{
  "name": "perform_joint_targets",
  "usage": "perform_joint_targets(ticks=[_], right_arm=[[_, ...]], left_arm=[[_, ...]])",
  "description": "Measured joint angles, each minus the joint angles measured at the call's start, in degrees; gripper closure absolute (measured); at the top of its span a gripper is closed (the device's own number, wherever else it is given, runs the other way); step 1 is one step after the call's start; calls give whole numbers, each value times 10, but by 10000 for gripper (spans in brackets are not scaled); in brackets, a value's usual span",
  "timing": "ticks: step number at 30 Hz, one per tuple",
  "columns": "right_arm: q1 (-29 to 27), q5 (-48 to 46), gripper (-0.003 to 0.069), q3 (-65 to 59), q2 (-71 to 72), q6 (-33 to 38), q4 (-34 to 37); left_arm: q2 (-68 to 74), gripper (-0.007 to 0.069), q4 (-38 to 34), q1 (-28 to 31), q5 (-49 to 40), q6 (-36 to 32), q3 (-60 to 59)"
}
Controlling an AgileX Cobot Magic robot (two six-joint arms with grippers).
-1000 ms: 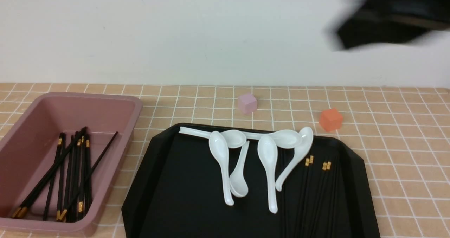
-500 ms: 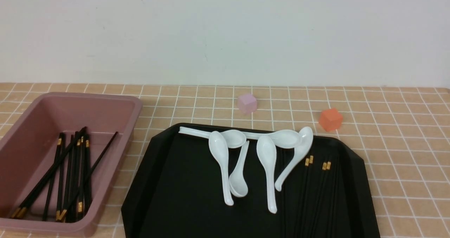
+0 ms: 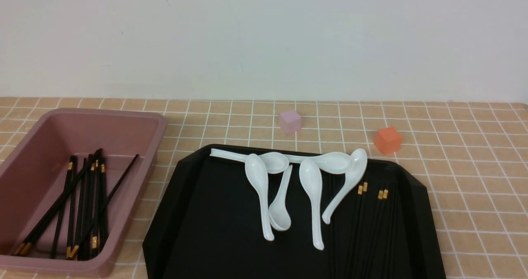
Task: On brown tablecloth take chopsticks from black tray and put them in box.
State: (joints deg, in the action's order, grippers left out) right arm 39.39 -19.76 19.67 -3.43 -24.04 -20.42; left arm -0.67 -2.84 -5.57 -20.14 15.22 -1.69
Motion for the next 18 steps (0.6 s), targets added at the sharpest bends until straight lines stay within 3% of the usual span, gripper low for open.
perform_joint_targets(ticks=[18], right_arm=[[0,8,641,-1,0,8,10]], left_arm=[[0,386,0,0,0,0,0]])
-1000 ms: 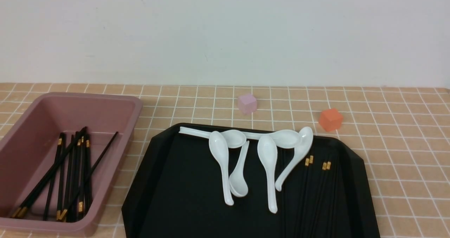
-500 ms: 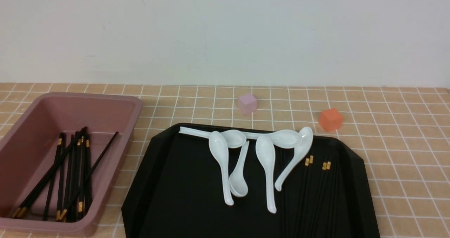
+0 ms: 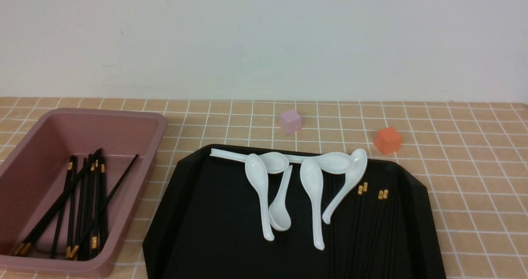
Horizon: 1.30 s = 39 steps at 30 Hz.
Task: On brown tablecloth take chopsticks from black tray and put them in box.
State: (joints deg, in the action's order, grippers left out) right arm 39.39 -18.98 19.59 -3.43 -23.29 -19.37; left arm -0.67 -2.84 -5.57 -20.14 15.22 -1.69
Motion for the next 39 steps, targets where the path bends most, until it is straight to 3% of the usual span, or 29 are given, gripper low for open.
perform_joint_targets(ticks=[8,17,23,39], right_arm=[[-33,0,633,-77,13,81,93],[-188,0,622,-175,40,207,185],[-254,-4,615,-208,40,226,201],[-263,-19,600,-207,40,227,200]], left_arm=[[0,386,0,0,0,0,0],[0,386,0,0,0,0,0],[0,386,0,0,0,0,0],[0,386,0,0,0,0,0]])
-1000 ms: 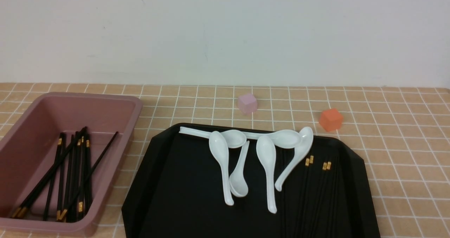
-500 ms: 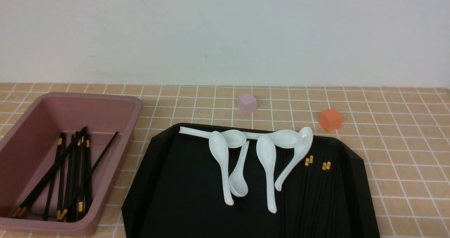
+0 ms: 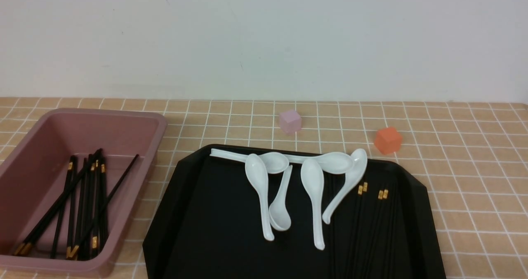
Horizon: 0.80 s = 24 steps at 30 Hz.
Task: On brown tablecloth take chopsticks from black tray and put them in box.
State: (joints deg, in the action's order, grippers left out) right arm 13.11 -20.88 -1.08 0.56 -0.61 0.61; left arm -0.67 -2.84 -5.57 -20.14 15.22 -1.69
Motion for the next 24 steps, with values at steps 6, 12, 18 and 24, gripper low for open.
perform_joint_targets(ticks=[6,12,18,24], right_arm=[[0,0,592,0,0,0,0],[0,0,583,0,0,0,0],[0,0,575,0,0,0,0],[0,0,565,0,0,0,0]], left_arm=[[0,386,0,0,0,0,0],[0,386,0,0,0,0,0],[0,386,0,0,0,0,0],[0,386,0,0,0,0,0]])
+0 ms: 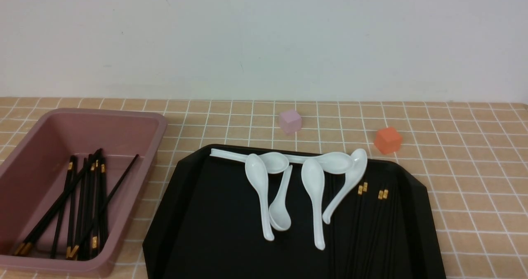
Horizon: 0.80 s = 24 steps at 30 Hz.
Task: On brown tablecloth take chopsticks from black tray and put them in box.
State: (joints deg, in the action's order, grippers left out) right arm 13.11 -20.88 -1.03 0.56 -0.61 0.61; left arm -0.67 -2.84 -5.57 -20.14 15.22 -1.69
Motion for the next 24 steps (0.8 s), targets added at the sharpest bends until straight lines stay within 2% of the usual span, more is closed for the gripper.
perform_joint_targets(ticks=[24], right_arm=[[0,0,532,0,0,0,0]], left_arm=[[0,386,0,0,0,0,0]])
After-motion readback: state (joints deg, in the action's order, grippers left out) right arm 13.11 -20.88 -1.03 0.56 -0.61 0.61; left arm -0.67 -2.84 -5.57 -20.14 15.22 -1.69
